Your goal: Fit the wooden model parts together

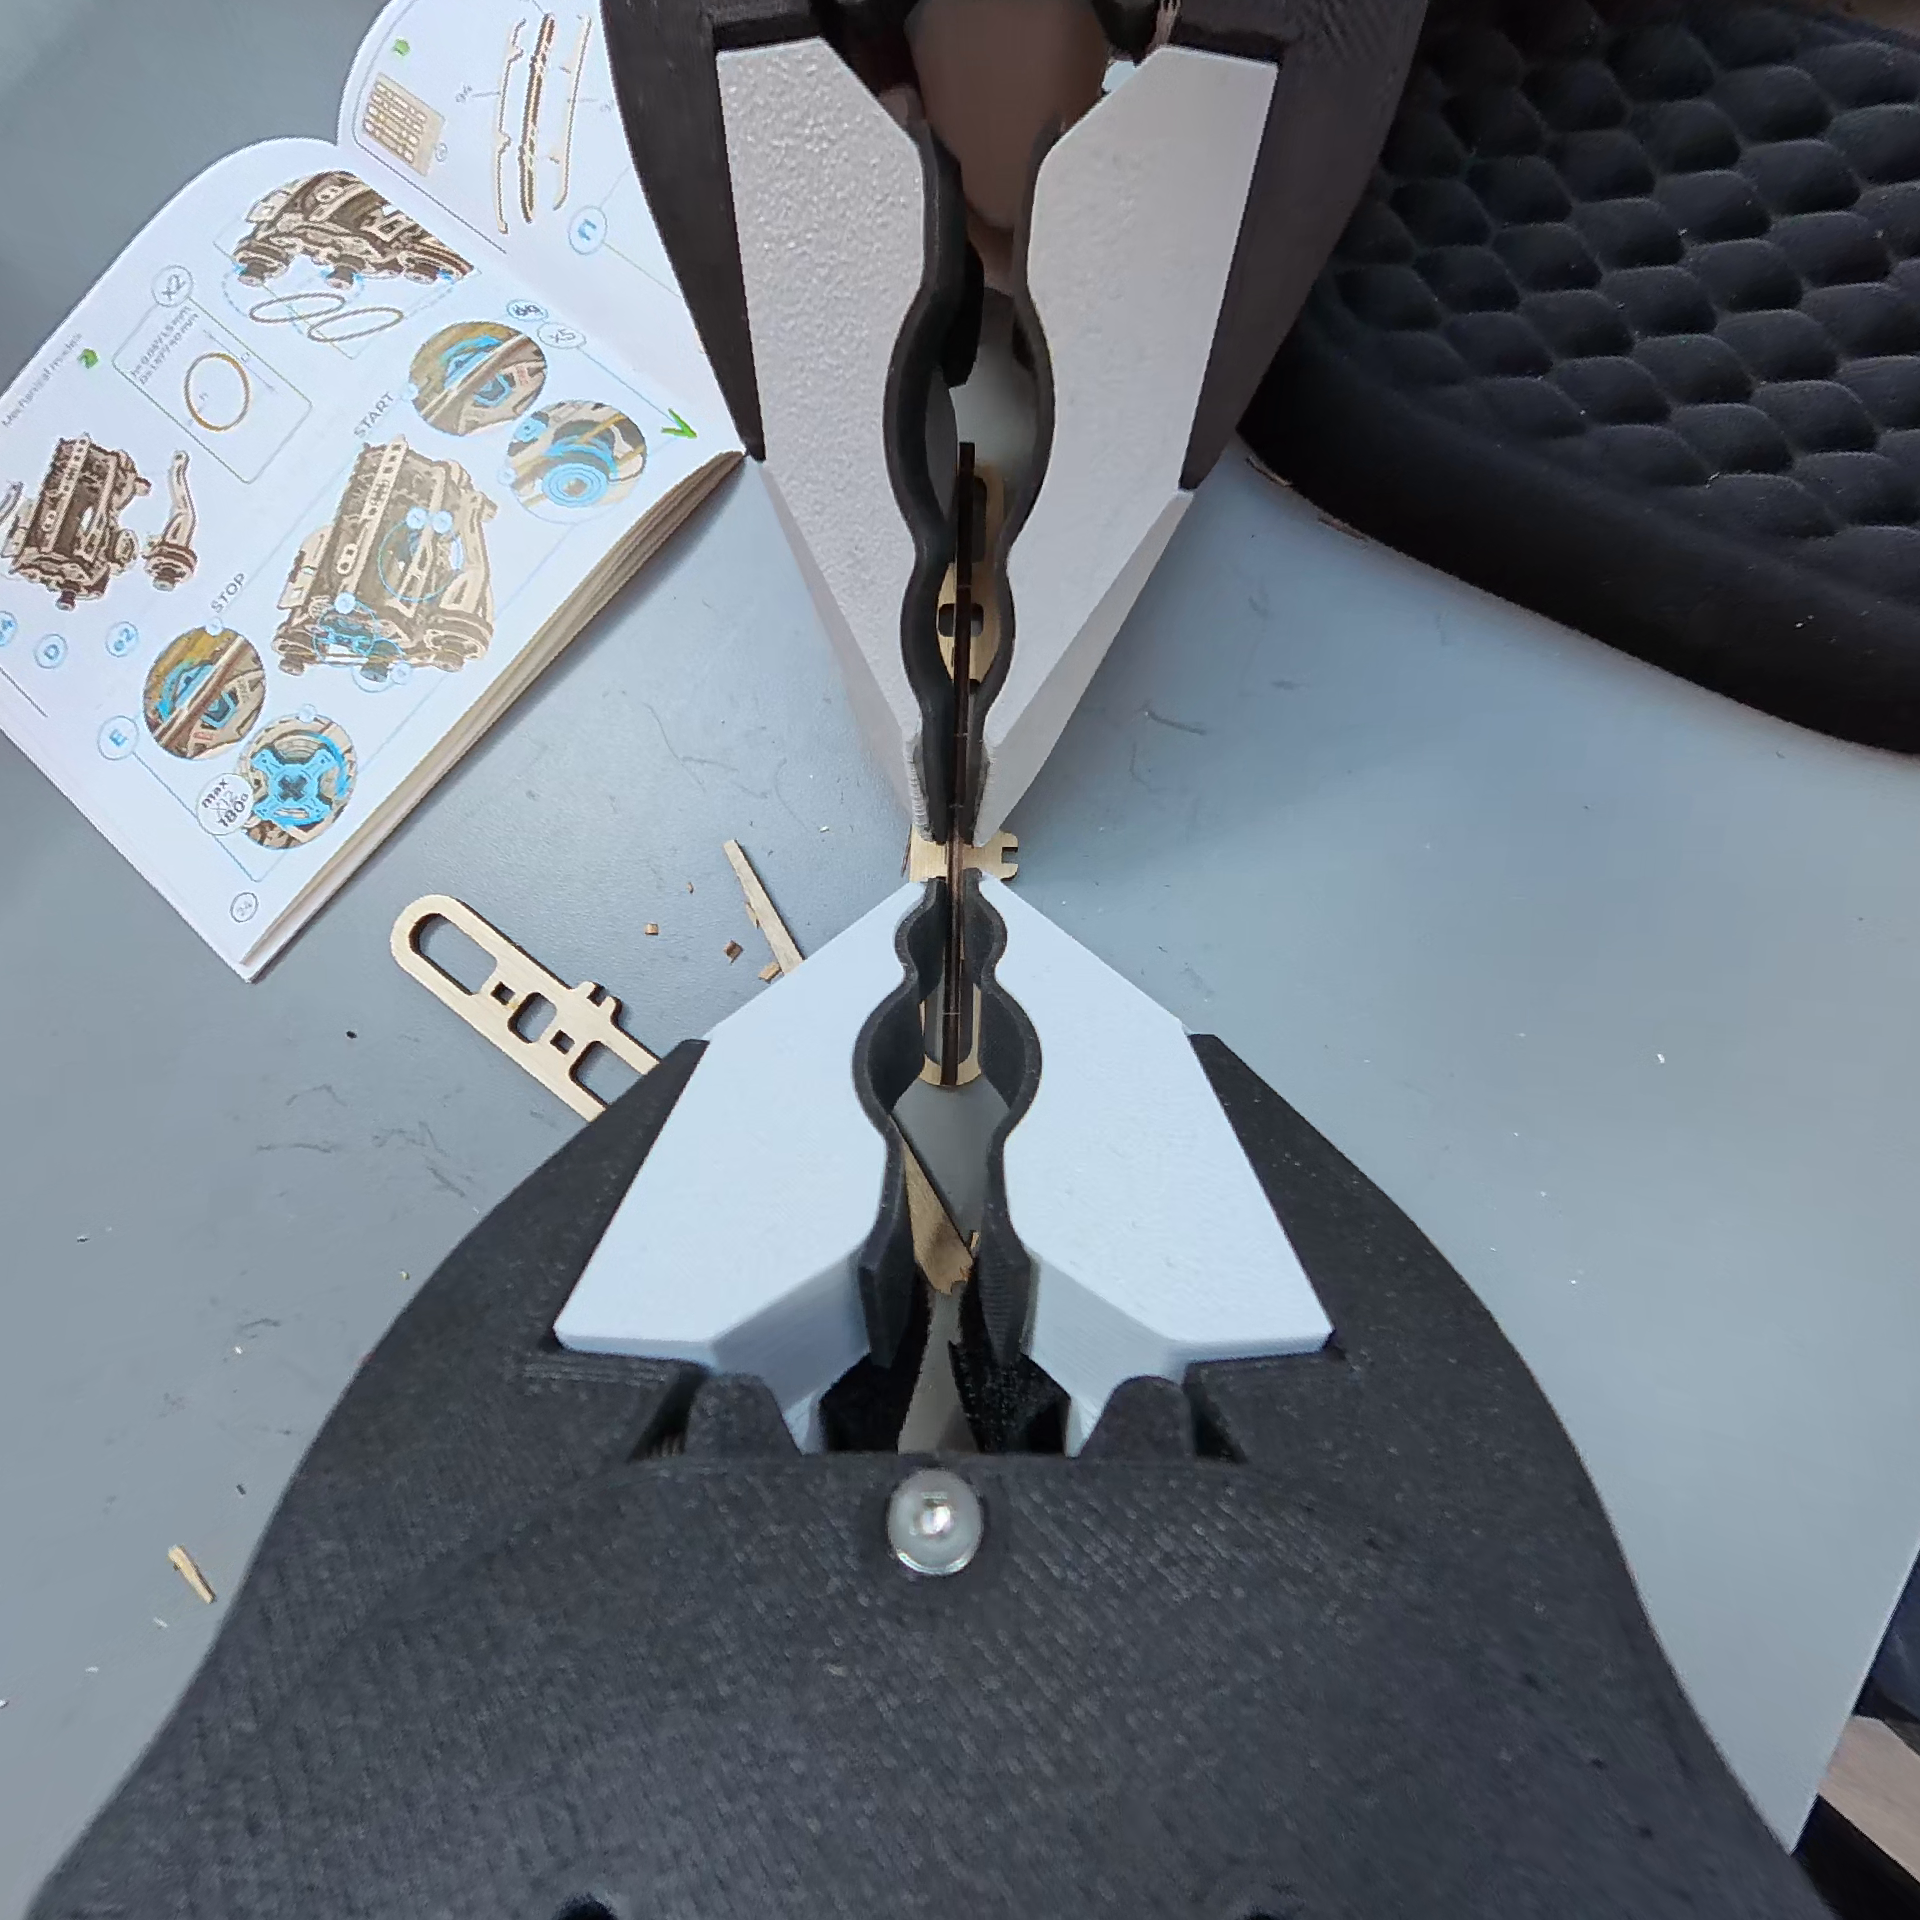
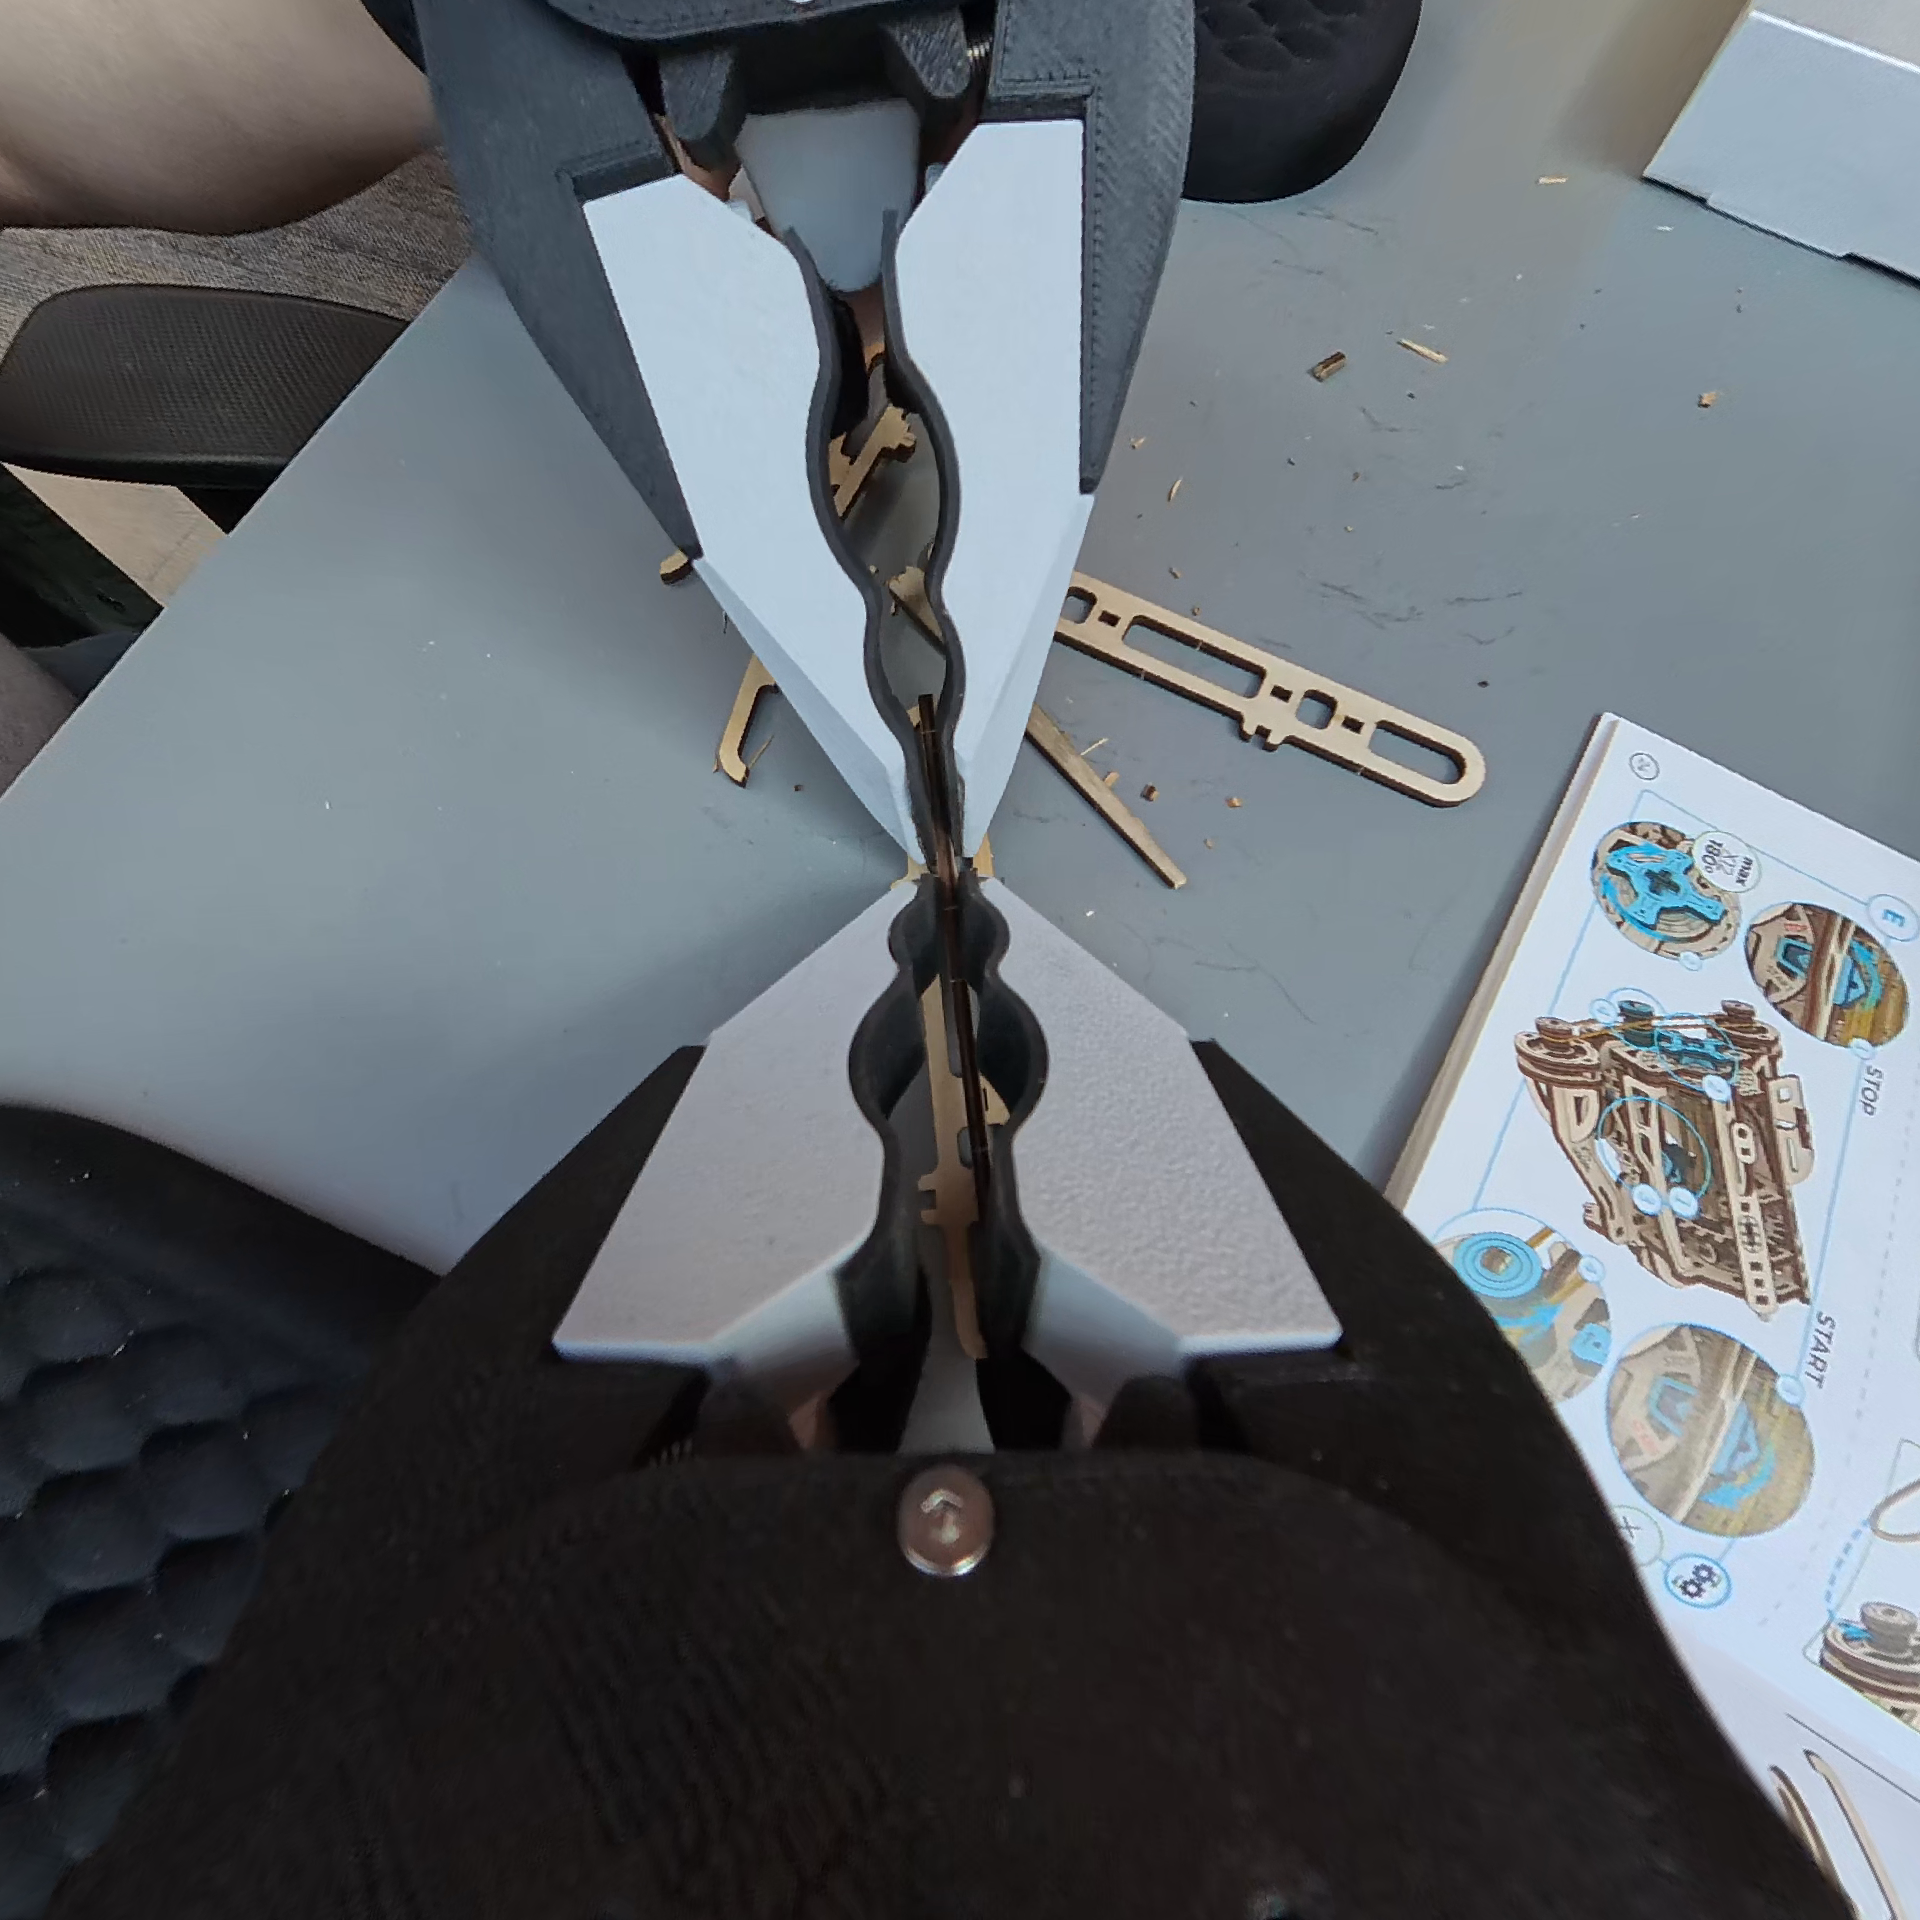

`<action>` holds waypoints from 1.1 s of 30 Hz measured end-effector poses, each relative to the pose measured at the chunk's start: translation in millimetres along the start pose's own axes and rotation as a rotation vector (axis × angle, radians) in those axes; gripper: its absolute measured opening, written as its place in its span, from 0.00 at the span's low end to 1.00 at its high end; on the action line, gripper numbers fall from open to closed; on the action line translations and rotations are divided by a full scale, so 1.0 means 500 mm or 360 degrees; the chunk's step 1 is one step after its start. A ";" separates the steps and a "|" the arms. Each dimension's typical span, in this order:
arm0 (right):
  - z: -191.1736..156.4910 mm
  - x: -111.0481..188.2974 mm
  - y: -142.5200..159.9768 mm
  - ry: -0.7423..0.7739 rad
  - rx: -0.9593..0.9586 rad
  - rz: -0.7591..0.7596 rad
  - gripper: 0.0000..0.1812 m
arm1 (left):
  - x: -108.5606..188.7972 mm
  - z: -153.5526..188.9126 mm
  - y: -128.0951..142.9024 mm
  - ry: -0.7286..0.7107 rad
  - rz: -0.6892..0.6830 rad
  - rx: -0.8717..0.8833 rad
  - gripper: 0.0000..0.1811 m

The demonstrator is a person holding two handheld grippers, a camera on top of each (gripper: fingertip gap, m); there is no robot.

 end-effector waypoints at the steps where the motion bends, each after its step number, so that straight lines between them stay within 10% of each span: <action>1: 0.000 0.000 0.000 0.0007 0.0008 -0.0008 0.00 | 0.000 0.000 0.000 -0.0006 -0.0004 -0.0006 0.00; 33: -0.002 -0.001 -0.001 0.0010 -0.0024 -0.0071 0.01 | -0.001 -0.002 0.002 0.0035 0.0033 0.0046 0.00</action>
Point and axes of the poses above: each gripper's, where its closed fingertips meet, x back along the fingers, y out of its underside, z = x × y across the jaws, the point moved 4 cm from there along x, back along the fingers, and after that the axes turned 14 degrees about -z, right-handed, at the moved point
